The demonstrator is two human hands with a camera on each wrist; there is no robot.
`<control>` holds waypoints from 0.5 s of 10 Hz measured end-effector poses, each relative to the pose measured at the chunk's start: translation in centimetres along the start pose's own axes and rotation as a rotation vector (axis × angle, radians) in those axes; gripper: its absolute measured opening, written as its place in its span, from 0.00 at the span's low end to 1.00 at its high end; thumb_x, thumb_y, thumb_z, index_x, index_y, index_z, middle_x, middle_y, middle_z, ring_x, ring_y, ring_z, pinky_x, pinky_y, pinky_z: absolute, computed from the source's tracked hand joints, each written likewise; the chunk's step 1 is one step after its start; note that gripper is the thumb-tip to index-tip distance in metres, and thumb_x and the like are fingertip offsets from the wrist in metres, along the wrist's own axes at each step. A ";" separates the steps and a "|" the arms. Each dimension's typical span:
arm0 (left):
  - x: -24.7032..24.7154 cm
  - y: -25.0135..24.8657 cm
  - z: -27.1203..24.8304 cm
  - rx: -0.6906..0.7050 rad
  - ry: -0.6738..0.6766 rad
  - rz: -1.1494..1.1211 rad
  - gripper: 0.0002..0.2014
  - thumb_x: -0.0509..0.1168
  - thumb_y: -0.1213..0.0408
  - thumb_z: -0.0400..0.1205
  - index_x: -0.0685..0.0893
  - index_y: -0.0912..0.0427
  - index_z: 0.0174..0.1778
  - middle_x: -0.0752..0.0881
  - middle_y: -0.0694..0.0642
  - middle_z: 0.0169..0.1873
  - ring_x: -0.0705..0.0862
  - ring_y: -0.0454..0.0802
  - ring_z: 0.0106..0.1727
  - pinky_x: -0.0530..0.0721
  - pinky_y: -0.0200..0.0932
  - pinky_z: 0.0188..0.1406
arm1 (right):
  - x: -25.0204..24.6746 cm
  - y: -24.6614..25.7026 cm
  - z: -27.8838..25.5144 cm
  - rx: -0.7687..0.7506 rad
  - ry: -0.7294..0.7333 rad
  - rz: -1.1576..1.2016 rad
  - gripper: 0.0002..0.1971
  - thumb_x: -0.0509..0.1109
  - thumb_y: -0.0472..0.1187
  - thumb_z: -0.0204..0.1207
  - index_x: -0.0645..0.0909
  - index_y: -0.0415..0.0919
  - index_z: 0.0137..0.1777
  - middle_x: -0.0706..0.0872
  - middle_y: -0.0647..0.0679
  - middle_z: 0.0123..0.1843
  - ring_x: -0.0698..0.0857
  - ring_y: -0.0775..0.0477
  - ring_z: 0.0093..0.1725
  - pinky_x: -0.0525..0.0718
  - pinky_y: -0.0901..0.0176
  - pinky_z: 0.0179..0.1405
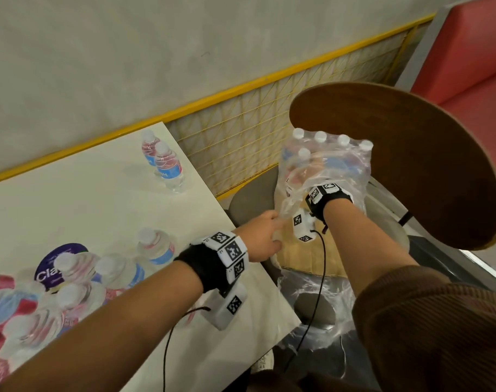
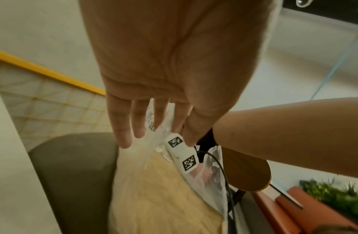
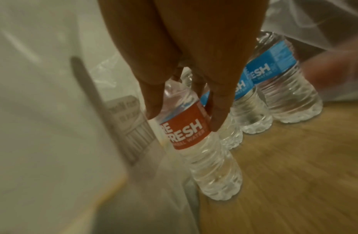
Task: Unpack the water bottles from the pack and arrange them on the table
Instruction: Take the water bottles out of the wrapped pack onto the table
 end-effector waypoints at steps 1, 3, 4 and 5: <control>1.2 -0.7 0.1 -0.054 -0.087 -0.214 0.30 0.63 0.62 0.82 0.63 0.59 0.80 0.65 0.55 0.77 0.70 0.54 0.75 0.69 0.50 0.76 | 2.4 -3.6 1.7 -0.088 -0.084 -0.135 0.26 0.64 0.45 0.78 0.65 0.61 0.74 0.71 0.45 0.78 0.72 0.39 0.73 0.75 0.46 0.66; 3.1 -1.0 -0.7 -0.096 -0.171 -0.392 0.29 0.61 0.67 0.83 0.61 0.59 0.80 0.65 0.55 0.75 0.72 0.53 0.73 0.71 0.46 0.74 | 2.7 -4.2 -3.0 0.055 -0.039 0.195 0.20 0.60 0.49 0.84 0.76 0.37 0.69 0.78 0.40 0.68 0.77 0.39 0.68 0.73 0.50 0.67; 2.4 -0.4 -1.3 -0.123 -0.195 -0.464 0.28 0.57 0.74 0.82 0.62 0.58 0.80 0.65 0.54 0.76 0.74 0.51 0.72 0.74 0.49 0.73 | 3.2 -4.5 -7.2 0.000 -0.053 0.328 0.17 0.69 0.45 0.77 0.81 0.36 0.62 0.82 0.45 0.52 0.82 0.39 0.59 0.78 0.52 0.56; 0.5 0.3 -1.7 -0.162 -0.195 -0.510 0.26 0.55 0.76 0.83 0.66 0.56 0.78 0.71 0.49 0.72 0.77 0.48 0.67 0.77 0.44 0.68 | 4.2 -5.7 -10.8 -0.218 -0.078 0.430 0.21 0.77 0.40 0.70 0.78 0.51 0.62 0.81 0.55 0.55 0.81 0.48 0.61 0.76 0.57 0.59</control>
Point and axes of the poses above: each hand's wrist, its own z-axis towards the middle knuckle, its own x-axis out of the palm, y = z × x, the point moved 3 cm from there along z, towards the middle knuckle
